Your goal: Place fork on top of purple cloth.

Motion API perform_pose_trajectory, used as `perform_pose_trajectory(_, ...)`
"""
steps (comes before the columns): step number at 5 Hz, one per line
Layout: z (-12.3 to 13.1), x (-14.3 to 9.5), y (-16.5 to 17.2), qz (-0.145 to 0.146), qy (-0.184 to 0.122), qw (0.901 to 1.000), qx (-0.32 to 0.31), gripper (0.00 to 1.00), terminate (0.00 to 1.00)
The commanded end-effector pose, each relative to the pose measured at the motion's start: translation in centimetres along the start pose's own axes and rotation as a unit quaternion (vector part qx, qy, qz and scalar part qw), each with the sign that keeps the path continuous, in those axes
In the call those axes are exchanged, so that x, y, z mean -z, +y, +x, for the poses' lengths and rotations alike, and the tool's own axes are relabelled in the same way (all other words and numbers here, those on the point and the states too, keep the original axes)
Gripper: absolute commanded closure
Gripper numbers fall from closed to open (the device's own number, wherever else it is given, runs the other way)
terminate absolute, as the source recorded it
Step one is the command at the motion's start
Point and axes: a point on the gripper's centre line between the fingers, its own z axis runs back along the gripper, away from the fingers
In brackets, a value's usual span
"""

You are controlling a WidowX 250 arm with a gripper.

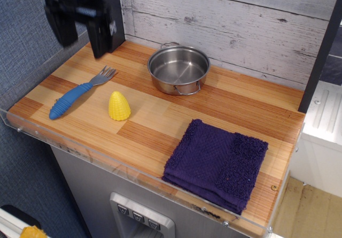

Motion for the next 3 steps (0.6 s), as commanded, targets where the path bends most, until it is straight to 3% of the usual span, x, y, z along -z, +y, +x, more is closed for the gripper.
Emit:
perform_pose_trajectory(1, -1.3, 2.5, 1.6, 0.008, 0.010, 0.9996, -0.024, 0.00, 0.00)
perform_pose_trajectory(3, -1.0, 2.7, 5.0, 0.009, 0.009, 0.9984, -0.054, 0.00, 0.00)
